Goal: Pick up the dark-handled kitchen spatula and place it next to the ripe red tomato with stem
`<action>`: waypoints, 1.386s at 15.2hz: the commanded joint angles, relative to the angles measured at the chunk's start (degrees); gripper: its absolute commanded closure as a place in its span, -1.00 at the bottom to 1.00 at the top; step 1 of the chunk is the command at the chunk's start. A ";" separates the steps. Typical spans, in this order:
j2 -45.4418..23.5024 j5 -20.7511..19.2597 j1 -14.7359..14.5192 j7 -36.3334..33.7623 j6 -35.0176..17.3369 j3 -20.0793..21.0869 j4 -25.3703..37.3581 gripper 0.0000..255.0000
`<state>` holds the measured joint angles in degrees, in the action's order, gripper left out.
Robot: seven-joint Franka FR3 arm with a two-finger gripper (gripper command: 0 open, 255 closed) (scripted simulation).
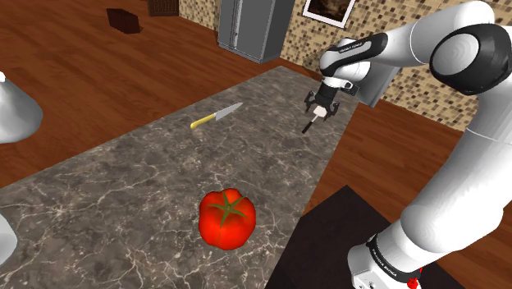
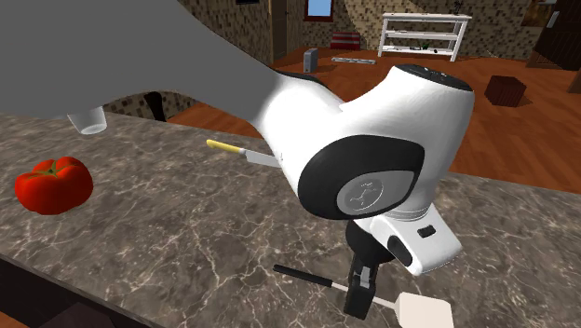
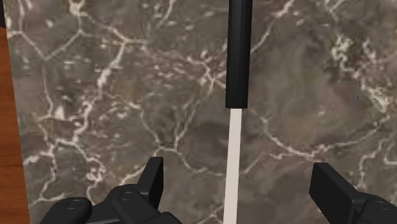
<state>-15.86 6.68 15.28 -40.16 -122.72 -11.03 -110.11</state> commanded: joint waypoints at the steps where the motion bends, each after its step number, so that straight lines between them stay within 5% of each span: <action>1: -0.45 0.17 -0.04 0.03 -1.14 0.09 -0.67 -1.00; 9: -0.46 0.17 -0.04 0.03 -1.12 0.09 -0.65 -1.00; 10: -0.46 0.17 -0.04 0.03 -1.12 0.09 -0.65 1.00; 21: 0.32 -0.08 -0.09 -0.18 0.18 0.01 -0.10 1.00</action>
<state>-15.84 6.70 15.20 -40.26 -123.06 -10.99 -110.44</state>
